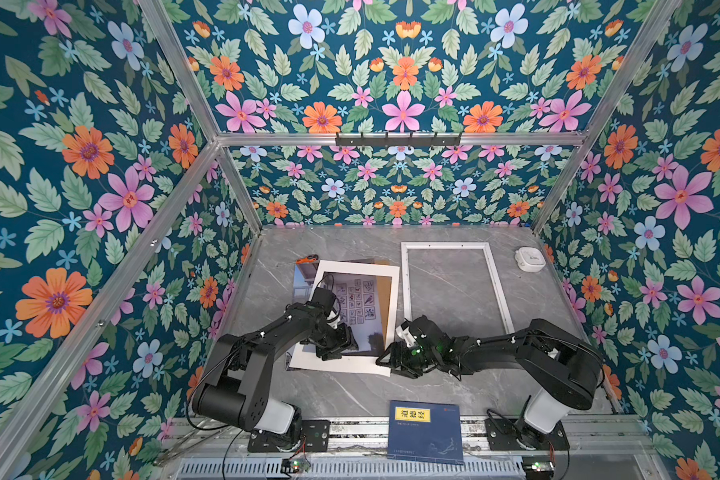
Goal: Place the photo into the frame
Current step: 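Grasp the white mat's near edge with the right gripper, then pull the white mat out and drag it over the empty white frame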
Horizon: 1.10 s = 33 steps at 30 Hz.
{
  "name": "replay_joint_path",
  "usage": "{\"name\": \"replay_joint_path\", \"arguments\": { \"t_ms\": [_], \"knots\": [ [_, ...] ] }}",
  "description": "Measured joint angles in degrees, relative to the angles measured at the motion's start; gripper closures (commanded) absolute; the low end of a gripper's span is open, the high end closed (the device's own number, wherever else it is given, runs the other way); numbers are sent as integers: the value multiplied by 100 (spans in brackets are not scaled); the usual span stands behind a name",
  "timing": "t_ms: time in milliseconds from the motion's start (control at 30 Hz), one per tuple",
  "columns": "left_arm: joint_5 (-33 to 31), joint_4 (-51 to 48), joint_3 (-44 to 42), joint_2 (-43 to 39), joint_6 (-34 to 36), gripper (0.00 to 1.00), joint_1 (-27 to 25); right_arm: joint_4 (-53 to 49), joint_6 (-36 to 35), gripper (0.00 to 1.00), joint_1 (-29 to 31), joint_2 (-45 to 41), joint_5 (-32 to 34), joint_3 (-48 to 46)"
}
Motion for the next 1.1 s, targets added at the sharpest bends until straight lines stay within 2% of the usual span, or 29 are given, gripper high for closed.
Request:
{"name": "replay_joint_path", "arguments": {
  "t_ms": [600,1100],
  "knots": [
    [177,146,-133,107,0,38,9,809,35,33,0,13,-87,-232],
    [319,223,-170,125,2,38,9,1322,-76,34,0,-796,72,-518]
  ]
}}
